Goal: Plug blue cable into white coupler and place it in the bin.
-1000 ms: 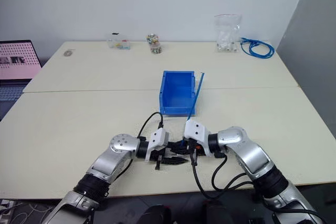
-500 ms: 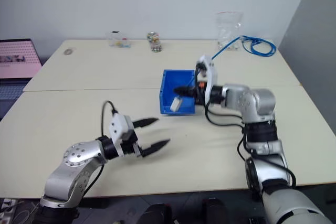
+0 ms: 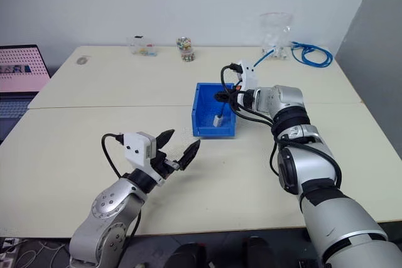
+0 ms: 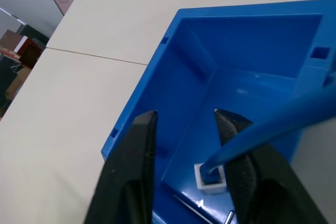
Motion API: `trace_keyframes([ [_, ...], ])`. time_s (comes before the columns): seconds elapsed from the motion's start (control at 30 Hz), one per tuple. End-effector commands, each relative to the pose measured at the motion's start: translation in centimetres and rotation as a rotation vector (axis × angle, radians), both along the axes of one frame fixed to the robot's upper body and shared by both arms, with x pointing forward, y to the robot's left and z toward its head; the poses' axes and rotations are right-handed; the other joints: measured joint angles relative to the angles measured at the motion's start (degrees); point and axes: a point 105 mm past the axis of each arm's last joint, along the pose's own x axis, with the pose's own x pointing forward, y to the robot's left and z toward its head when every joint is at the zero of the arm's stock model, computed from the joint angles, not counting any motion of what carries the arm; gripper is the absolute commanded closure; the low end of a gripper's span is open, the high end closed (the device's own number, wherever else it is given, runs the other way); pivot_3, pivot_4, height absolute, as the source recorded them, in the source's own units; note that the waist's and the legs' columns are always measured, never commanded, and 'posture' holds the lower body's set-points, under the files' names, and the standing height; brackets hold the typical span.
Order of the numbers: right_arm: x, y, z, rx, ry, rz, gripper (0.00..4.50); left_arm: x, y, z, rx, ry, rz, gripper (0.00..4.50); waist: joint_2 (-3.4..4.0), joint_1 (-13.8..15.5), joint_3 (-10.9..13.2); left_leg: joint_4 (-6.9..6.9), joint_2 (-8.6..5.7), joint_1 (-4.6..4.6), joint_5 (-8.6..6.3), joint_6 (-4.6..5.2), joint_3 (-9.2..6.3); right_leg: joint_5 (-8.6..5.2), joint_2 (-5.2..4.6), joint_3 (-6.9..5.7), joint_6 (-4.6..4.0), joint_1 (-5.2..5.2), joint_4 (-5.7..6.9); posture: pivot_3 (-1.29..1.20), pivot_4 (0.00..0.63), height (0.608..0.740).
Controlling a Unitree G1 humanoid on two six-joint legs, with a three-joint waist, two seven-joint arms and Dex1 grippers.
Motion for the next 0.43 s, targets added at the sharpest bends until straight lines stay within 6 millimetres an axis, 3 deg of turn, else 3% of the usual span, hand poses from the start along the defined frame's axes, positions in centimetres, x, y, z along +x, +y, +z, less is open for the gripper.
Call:
trace_keyframes([
  [0.03,0.7,-0.5,2.7,0.006,-0.086,-0.016,1.66,0.1,-1.0,1.4,-0.004,-0.060,-0.036,0.00,0.00,0.01,0.00,0.00,-0.01,0.00,0.00,0.00,0.00,0.00,0.03,-0.01,0.00,0.00,0.00,0.00,0.150,0.740],
  [0.23,0.7,-2.7,4.5,-0.028,-0.158,-0.008,0.16,1.7,-0.4,0.3,-0.057,0.022,0.021,0.00,0.02,0.03,0.01,0.02,-0.04,-0.02,0.00,0.00,0.05,0.00,0.03,0.02,0.00,0.01,-0.05,0.00,0.150,0.740],
  [0.43,-2.2,-7.3,2.8,-0.122,-0.184,0.027,0.16,2.1,0.7,-0.4,-0.060,0.059,0.070,0.00,-0.01,0.38,-0.01,-0.02,-0.07,-0.14,0.00,0.00,-0.16,-0.01,-0.01,-0.14,0.01,0.03,-0.16,0.00,0.150,0.740],
])
